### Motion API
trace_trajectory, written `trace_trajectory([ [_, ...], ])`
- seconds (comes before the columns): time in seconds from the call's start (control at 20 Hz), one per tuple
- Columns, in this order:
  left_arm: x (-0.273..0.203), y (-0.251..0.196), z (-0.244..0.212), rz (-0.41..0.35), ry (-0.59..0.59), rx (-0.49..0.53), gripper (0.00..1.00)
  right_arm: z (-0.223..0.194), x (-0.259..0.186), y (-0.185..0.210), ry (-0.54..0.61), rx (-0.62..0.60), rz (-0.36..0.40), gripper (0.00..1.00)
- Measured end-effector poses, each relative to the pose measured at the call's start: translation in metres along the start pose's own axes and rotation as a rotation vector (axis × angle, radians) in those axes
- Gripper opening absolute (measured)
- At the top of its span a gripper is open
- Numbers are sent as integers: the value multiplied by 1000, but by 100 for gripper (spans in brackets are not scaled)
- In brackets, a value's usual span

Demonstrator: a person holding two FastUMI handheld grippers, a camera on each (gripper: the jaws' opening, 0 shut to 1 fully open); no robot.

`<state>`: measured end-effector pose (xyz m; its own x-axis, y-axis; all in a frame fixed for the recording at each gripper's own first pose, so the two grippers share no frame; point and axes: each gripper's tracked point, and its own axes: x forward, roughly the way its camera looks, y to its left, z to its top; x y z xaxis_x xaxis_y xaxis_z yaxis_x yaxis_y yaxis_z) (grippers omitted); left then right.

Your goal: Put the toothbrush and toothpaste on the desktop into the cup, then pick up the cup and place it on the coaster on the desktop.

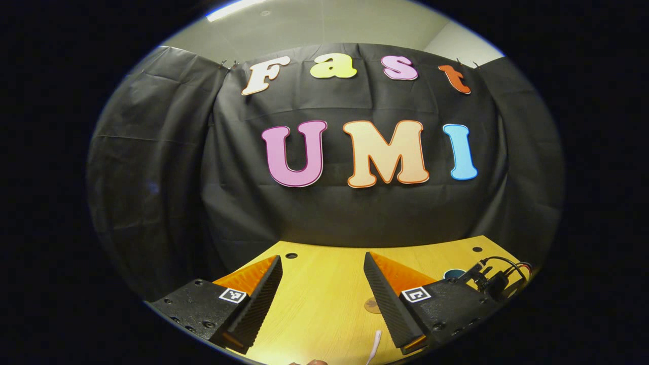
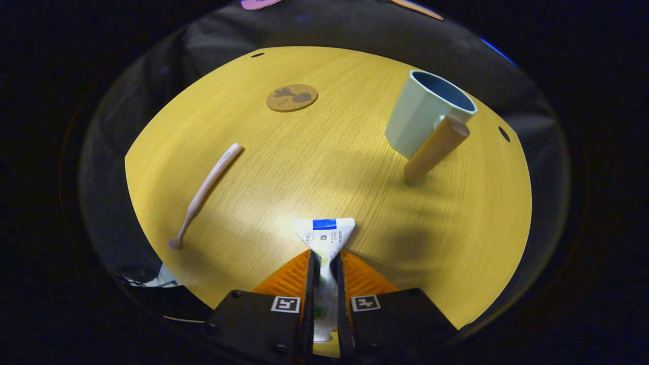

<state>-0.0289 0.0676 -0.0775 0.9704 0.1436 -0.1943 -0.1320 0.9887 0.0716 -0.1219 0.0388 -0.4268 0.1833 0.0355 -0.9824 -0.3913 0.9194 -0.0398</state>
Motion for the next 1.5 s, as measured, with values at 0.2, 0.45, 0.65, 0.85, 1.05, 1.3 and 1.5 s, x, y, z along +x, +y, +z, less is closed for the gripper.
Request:
trace_trajectory([
  [0.2, 8, -20, -24, -65, 73, -12, 94, 0, 0, 1, 6, -11, 13, 11],
  [0.45, 16, -52, -81, -170, 258, -54, 94, 1, -1, 1, -23, -9, 9, 11],
  [0.65, 14, -72, -137, -233, 443, -41, 95, 1, -1, 1, -49, 10, 2, 11],
  [0.85, 12, -89, -181, -301, 590, 4, 96, 1, -1, 1, -66, 21, -3, 11],
  [1.05, 5, -99, -221, -337, 722, 48, 96, 1, -1, 1, -83, 38, -5, 11],
  [1.3, -6, -98, -261, -332, 894, 69, 96, 1, -2, 1, -97, 45, -5, 11],
  [1.5, -14, -98, -286, -329, 1008, 88, 96, 2, -2, 1, -101, 44, -4, 11],
])
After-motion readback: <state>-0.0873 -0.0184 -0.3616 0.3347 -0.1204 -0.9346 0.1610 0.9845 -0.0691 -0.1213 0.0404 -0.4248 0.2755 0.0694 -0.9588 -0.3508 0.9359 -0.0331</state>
